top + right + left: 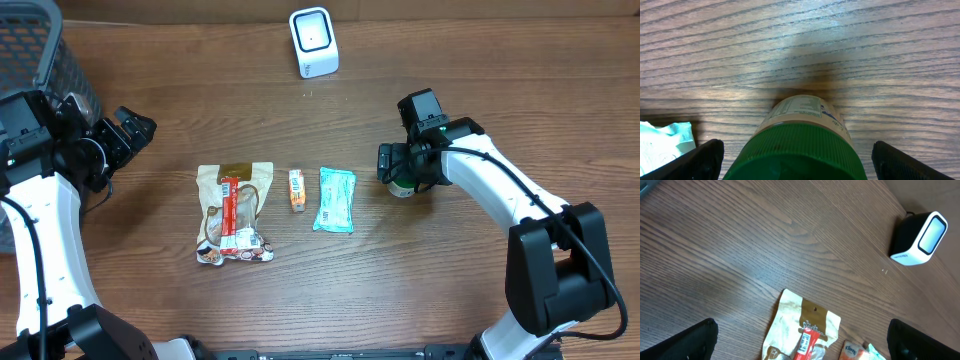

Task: Scan the item barcode
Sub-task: 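Close the right gripper on the jar lid and lift it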

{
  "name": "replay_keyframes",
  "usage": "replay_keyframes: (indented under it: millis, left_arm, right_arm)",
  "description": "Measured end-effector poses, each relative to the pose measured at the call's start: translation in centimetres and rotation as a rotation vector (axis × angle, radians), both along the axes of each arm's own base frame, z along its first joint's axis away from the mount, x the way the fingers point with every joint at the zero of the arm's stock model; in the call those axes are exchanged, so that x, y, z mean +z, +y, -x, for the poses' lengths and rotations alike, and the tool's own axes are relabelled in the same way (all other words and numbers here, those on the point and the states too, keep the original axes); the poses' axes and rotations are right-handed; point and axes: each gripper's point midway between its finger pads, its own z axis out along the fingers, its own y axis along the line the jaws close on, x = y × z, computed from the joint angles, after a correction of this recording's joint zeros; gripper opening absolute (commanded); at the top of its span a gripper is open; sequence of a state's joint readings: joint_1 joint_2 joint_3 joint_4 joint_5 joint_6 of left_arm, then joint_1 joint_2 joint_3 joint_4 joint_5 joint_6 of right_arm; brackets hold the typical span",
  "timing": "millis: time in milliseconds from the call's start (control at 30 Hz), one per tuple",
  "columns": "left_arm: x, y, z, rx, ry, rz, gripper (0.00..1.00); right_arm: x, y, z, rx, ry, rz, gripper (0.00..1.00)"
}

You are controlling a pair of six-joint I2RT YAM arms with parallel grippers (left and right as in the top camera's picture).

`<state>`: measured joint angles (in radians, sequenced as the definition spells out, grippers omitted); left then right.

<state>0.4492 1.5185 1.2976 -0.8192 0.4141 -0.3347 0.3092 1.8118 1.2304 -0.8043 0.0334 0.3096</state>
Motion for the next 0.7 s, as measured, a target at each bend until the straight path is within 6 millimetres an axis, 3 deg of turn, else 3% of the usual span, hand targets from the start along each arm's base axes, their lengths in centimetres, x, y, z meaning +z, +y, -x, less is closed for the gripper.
replay_keyframes:
  millis: [300,700]
  left_arm:
    - [0.0,0.0,0.0,0.000,0.000,0.000,1.00]
    - [0.0,0.0,0.0,0.000,0.000,0.000,1.00]
  right_arm:
    - [-0.2,0.1,-0.4,0.000,-0.021,-0.006,0.93]
    - [-0.9,-0.4,1.4,0.000,0.046,0.015,0.75]
